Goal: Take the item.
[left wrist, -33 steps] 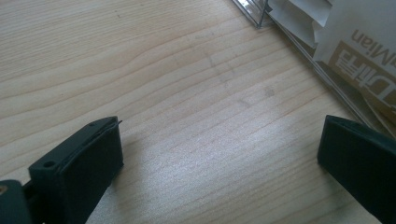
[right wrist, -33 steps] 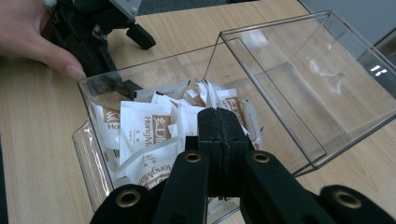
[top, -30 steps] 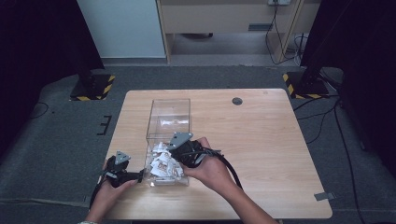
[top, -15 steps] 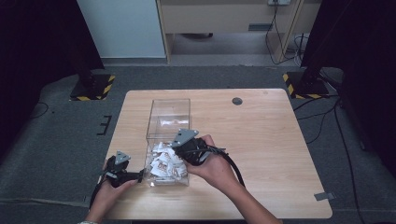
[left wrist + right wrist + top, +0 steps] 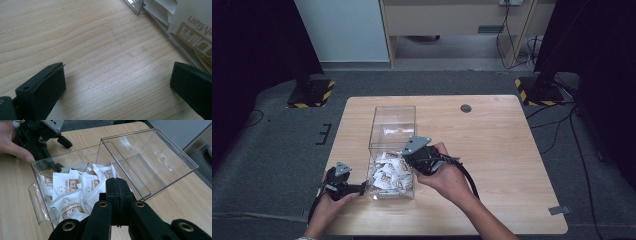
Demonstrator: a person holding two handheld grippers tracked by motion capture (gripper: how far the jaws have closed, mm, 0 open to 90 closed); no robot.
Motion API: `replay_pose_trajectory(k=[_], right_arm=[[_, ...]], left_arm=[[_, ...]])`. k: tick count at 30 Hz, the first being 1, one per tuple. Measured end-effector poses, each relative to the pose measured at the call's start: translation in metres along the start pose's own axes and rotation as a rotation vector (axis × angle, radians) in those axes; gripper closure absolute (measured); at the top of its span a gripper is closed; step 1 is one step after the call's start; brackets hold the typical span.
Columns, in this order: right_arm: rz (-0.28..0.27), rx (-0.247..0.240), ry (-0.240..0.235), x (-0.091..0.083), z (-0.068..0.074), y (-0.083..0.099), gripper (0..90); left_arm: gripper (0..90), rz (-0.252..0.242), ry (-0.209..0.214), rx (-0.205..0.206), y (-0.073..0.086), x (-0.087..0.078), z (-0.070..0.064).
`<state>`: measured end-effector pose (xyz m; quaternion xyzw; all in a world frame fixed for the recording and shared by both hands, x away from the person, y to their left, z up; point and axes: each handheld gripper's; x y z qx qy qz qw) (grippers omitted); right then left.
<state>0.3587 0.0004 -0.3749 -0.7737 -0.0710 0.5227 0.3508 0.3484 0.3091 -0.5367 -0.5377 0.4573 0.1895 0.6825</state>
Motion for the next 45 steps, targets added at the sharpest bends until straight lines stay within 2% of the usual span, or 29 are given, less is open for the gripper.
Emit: replay_pose_trajectory(k=[21,45], right_arm=[[0.009,0.043,0.043,-0.008,-0.023,0.022,90.0],[0.006,0.086,0.066,-0.016,-0.036,0.045,90.0]], left_arm=[[0.0,0.000,0.000,0.000,0.000,0.000,0.000],[0.0,0.000,0.001,-0.001,0.000,0.000,0.000]])
Point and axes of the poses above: each handheld gripper's, and its own axes: x roughly forward along the jaws, y roughly out of its underside, z roughly to its left, and after that the axes turned 10 degrees about z, right-handed
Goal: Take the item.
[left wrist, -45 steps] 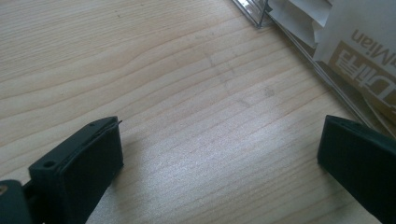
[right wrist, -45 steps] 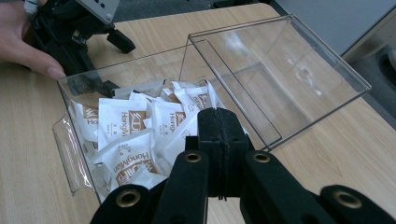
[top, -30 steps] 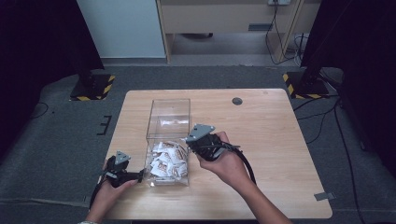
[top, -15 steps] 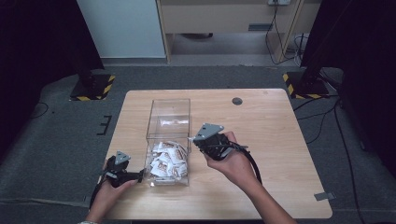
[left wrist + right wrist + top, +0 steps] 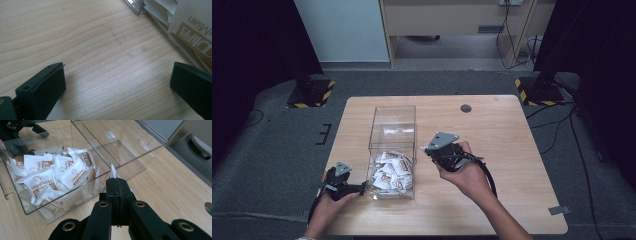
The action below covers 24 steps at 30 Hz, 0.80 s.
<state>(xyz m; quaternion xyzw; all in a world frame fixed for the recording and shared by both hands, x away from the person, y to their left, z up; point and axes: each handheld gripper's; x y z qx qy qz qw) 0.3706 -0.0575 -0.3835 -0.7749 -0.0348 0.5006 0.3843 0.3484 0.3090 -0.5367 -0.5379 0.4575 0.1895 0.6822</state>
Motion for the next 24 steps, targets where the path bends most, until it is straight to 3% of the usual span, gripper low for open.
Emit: replay_pose_trajectory(k=[24], right_arm=[[-0.004,0.060,0.046,-0.013,-0.024,0.020,90.0]], left_arm=[[0.0,0.000,0.000,0.000,0.000,0.000,0.000]])
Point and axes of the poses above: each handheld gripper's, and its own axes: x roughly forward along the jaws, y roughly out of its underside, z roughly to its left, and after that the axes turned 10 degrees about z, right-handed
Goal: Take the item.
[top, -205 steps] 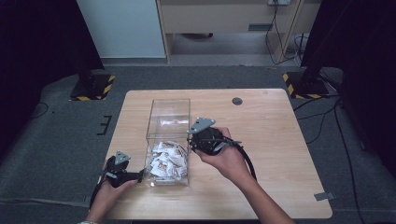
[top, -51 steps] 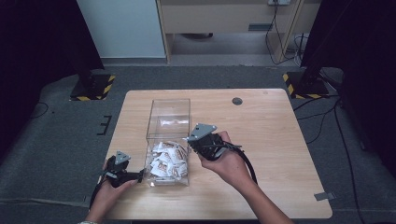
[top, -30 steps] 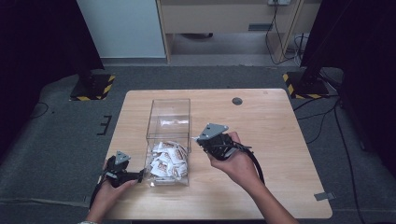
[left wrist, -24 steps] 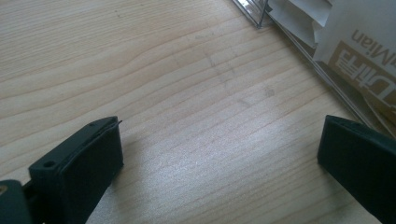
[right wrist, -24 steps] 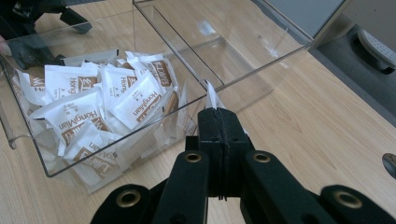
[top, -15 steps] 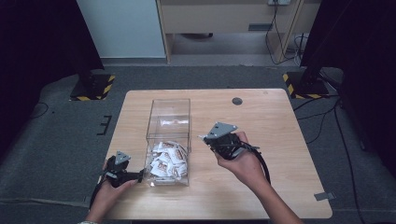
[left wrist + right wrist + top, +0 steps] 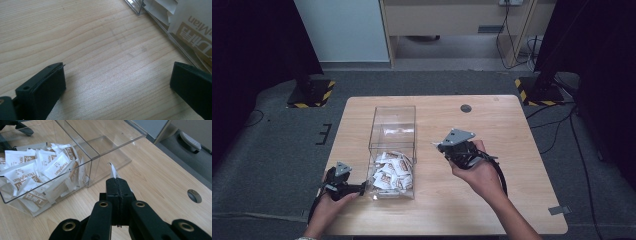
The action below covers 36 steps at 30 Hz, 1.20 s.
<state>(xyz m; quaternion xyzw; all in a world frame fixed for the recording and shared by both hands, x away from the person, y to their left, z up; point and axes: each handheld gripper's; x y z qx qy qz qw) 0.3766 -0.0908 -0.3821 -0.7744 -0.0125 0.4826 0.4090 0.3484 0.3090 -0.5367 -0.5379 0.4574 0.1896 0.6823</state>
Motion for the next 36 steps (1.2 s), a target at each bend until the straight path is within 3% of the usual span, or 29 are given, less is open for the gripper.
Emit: replay_pose_trajectory(k=[16,36], right_arm=[[0.004,0.035,0.030,-0.002,-0.016,0.012,89.9],[0.012,0.132,0.075,0.002,-0.045,0.037,89.9]], left_arm=[[0.0,0.000,0.000,0.001,0.000,0.000,0.000],[0.0,-0.001,-0.002,-0.003,0.000,0.000,0.000]])
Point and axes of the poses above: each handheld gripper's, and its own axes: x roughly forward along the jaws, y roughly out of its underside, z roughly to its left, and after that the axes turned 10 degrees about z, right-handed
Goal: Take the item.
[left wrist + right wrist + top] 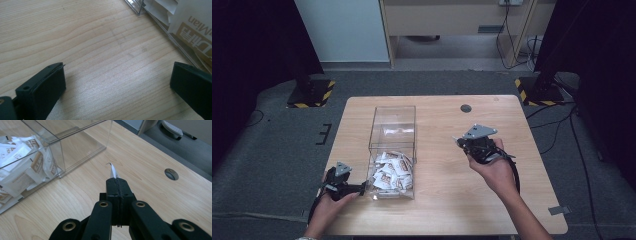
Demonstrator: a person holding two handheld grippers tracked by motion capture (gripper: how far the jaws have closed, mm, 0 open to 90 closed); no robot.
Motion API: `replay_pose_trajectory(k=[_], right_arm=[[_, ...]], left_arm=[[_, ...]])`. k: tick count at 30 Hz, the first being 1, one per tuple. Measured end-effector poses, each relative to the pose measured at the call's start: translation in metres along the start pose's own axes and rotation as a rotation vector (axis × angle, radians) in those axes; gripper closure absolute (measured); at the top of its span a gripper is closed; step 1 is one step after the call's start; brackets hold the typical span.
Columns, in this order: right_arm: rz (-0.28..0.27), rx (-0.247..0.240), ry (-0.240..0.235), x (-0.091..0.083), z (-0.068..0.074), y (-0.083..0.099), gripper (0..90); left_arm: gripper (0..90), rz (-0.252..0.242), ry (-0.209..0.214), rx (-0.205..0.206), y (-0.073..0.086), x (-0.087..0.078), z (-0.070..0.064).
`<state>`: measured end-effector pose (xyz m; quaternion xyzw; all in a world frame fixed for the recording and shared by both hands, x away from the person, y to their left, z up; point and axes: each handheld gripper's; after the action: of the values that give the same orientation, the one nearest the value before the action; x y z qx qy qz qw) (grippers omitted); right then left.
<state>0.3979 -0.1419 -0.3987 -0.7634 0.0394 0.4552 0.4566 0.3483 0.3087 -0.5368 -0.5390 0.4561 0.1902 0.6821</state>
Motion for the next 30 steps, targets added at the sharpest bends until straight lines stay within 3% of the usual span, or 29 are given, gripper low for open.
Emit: replay_pose_trajectory(k=[17,30], right_arm=[[0.047,0.074,0.045,0.033,-0.034,0.013,89.9],[0.077,0.085,0.041,0.053,-0.038,0.013,89.7]], left_arm=[[0.0,0.001,-0.001,0.001,0.000,0.000,0.000],[0.0,0.001,0.000,0.000,0.000,0.000,0.000]])
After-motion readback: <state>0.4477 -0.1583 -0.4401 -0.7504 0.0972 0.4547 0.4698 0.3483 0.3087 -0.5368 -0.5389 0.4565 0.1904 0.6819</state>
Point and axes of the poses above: each handheld gripper's, and its own axes: x roughly forward along the jaws, y roughly out of its underside, z roughly to its left, and after that the axes turned 10 degrees about z, right-handed
